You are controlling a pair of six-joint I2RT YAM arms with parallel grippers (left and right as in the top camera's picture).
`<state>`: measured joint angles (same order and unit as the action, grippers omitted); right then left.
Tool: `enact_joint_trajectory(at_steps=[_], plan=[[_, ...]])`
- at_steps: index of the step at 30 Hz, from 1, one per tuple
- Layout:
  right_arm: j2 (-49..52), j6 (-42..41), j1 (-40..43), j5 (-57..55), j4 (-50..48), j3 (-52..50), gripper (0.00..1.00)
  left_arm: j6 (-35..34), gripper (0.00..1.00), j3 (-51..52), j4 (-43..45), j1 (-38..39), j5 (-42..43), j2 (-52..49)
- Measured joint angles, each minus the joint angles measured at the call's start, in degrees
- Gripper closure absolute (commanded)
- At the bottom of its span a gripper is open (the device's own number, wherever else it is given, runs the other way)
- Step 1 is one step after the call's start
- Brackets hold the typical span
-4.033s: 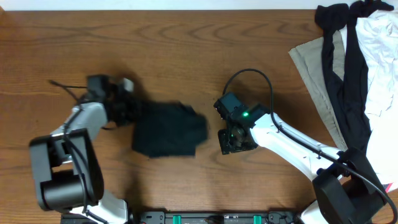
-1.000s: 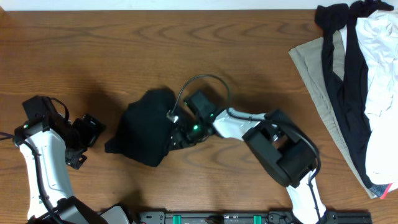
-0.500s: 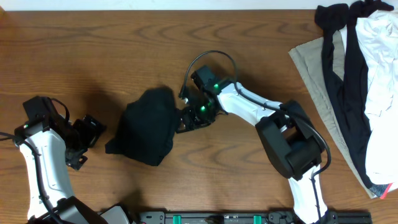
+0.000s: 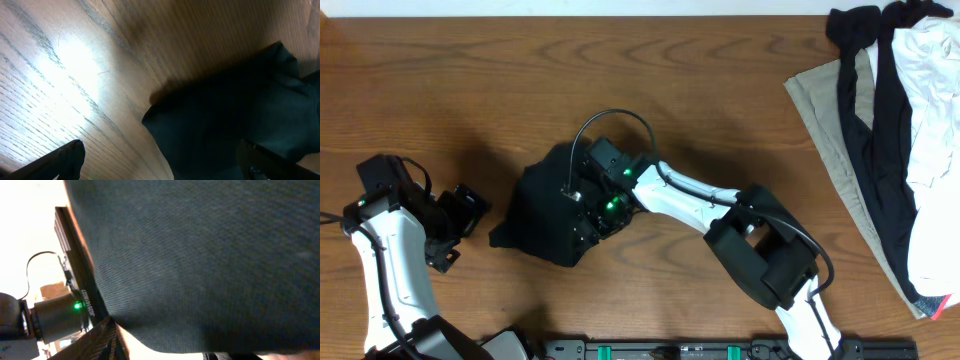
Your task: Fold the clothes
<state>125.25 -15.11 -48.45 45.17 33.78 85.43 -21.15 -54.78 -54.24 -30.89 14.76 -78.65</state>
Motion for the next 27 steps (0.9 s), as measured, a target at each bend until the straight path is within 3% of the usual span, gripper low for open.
enact_joint_trajectory(at_steps=[12, 18, 27], plan=[[-10.2, 0.3, 0.0, -3.8, -1.5, 0.2, 0.41, 0.2, 0.02, 0.0, 0.0, 0.0, 0.0, 0.0], [-10.1, 0.2, -2.1, -5.3, -4.4, 0.3, 0.48, 0.2, 0.02, 0.0, 0.0, 0.0, 0.0, 0.0], [-4.0, -1.0, -6.6, -7.9, -10.0, 0.3, 0.49, 0.2, 0.02, 0.0, 0.0, 0.0, 0.0, 0.0]])
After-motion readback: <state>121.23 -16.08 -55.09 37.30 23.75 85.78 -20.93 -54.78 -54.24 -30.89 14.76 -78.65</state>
